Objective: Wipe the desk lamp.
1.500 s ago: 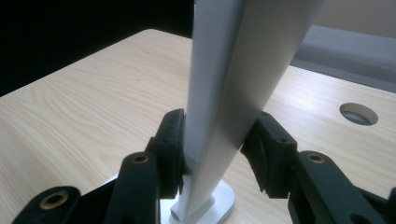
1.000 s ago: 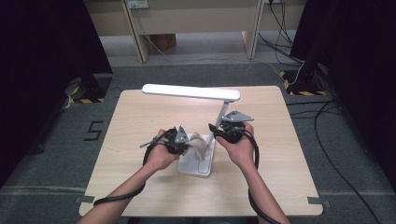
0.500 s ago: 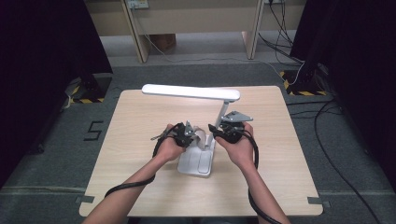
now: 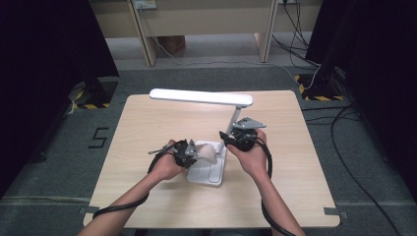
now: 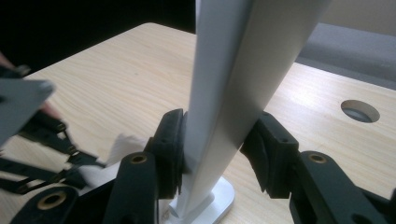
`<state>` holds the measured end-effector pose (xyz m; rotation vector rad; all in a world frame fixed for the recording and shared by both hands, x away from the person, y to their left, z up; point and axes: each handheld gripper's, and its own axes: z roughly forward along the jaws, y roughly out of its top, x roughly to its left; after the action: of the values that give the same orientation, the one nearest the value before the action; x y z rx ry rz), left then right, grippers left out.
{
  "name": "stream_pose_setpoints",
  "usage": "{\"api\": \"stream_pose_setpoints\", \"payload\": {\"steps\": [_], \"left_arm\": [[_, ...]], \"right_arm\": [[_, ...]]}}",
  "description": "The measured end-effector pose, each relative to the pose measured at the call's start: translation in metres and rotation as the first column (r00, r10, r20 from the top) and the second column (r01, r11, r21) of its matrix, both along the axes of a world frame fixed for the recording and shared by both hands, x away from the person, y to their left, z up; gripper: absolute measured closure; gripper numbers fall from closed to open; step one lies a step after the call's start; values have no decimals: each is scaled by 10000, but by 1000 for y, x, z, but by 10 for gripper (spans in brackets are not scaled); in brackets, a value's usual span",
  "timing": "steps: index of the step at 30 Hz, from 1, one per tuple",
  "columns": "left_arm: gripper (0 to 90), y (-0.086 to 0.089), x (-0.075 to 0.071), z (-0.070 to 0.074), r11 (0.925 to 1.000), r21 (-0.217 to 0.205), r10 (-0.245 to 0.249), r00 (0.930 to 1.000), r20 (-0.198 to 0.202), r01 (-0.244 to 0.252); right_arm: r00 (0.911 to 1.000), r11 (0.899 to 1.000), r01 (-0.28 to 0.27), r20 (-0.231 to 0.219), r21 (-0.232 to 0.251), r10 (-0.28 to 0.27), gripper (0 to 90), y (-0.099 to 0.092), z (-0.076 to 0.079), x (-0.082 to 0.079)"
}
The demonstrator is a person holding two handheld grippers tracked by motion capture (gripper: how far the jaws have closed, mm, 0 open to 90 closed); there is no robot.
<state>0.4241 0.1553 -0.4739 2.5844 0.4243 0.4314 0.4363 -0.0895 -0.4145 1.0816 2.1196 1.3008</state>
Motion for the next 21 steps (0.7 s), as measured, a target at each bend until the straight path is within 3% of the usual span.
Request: {"api": "stream_pose_setpoints", "payload": {"steps": [7,9,14,17,21], "left_arm": [[828,6,-38,0,9955,-33,-950,9952,-237,950],[828,9,-49,1,9918,95,-1270,9914,-327,1273],[827,15,-76,3,9822,-329,-1870,9796,-735,1850],[827,18,-74,10,9871,-785,-1436,9886,-456,1398],[828,16,-47,21,9897,-1375,-386,9992,55,390]], "right_arm": [[10000,10000,15,-15,-26,-15,575,-1,-1,-1],[10000,10000,8,-35,-55,-8,575,0,0,-1],[10000,10000,-15,-66,-43,15,574,-1,-1,-1],[10000,10000,-17,-61,-85,17,573,-1,-1,-1],[10000,9999,41,-39,-97,-41,573,0,-1,-1]]}}
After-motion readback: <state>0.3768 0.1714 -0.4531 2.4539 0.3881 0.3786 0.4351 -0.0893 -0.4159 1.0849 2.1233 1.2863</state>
